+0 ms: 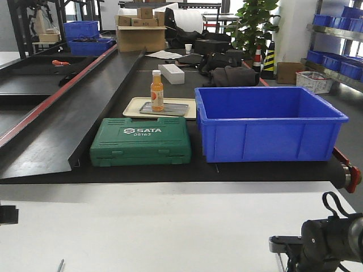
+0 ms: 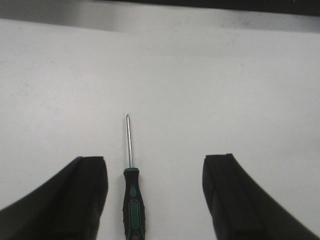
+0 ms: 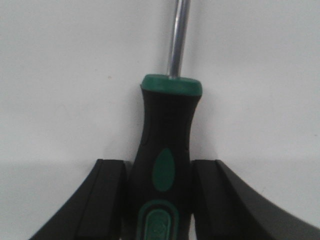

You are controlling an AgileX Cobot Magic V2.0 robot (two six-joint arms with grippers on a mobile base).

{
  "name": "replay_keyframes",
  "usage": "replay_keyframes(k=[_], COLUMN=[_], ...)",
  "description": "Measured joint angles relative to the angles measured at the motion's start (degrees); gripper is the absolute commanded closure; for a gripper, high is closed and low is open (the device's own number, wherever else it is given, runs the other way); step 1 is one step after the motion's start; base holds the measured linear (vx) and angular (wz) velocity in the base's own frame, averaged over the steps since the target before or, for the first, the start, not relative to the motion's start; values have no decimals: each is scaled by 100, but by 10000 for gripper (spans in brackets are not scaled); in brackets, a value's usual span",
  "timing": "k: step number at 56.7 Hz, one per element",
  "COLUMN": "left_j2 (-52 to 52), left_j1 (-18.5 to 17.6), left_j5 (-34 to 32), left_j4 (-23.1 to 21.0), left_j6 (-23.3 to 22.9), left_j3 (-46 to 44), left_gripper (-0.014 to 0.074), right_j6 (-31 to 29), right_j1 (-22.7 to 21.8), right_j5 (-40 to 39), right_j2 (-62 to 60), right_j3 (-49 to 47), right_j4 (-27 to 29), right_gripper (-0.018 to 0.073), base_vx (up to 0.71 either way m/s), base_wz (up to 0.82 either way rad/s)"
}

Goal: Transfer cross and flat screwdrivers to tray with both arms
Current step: 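Lower the left gripper and close it on the other screwdriver handle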

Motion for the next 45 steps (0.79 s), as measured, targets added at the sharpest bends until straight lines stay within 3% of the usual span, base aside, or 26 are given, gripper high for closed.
replay_keyframes(k=[16,45], left_j2=[1815,3603], left_j1=[0,0], left_j5=[808,496], left_j4=[0,0], left_j6=[0,-18], left_j3=[-351,-392], left_gripper=[62,62], right_j6=[0,0], right_j1=[0,0], right_j5=[0,0], right_j2=[0,0], right_j3=[0,0], right_j4=[0,0], right_gripper=[570,570], base_vx=[0,0], base_wz=[0,0])
